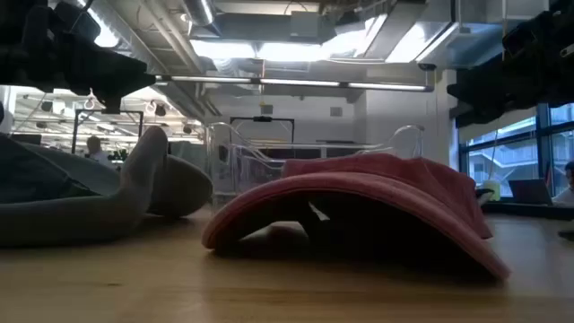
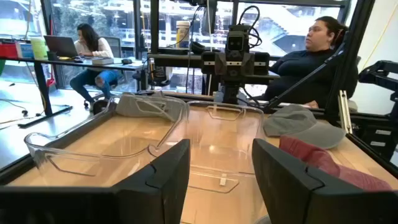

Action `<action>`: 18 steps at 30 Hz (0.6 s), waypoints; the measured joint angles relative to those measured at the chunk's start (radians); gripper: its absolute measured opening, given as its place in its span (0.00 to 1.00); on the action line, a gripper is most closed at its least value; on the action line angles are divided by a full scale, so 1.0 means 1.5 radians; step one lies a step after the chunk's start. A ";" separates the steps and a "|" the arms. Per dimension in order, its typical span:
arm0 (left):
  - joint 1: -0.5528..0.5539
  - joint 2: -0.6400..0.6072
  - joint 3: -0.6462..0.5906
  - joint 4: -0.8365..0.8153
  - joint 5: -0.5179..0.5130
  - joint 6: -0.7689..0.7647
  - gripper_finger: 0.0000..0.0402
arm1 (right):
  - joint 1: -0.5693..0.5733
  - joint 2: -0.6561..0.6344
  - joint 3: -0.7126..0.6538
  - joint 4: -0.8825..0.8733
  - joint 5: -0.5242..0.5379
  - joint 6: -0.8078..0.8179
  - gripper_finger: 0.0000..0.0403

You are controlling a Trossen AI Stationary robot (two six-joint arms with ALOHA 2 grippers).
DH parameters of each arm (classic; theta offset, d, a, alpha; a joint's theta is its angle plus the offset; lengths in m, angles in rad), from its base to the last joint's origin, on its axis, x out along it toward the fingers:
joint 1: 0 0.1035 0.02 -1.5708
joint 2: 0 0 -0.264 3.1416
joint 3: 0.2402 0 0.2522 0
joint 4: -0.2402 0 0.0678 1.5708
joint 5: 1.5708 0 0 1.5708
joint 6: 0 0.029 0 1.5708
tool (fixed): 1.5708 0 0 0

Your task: Pick & Place hat

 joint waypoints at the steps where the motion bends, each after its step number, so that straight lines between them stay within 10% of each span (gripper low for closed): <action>1: 0.000 0.000 0.000 0.000 0.000 0.000 0.42 | 0.000 0.000 0.000 0.000 0.000 0.000 0.46; 18: 0.000 0.000 0.000 0.001 -0.009 0.000 0.42 | 0.000 0.000 0.000 0.000 0.000 0.001 0.46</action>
